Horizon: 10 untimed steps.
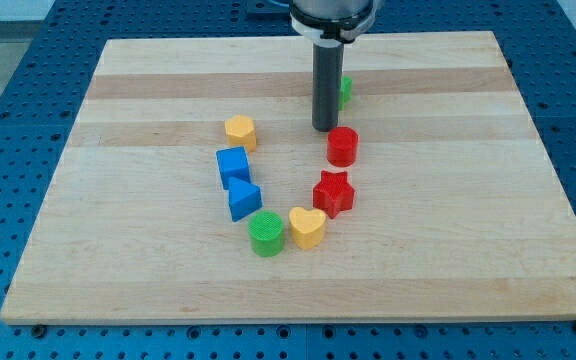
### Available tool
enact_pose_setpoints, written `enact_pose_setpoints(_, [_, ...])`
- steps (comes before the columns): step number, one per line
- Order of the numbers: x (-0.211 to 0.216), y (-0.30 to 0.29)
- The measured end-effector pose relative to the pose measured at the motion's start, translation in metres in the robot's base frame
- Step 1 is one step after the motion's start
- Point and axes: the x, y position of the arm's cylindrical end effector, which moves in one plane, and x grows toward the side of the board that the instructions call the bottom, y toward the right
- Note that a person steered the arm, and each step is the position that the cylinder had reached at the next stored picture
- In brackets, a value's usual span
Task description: Move the green star to the top of the red circle
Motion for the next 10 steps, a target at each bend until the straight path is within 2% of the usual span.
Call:
enact_pose_setpoints(4, [0.011, 0.036])
enact_pose_setpoints(10, [0.035, 0.038])
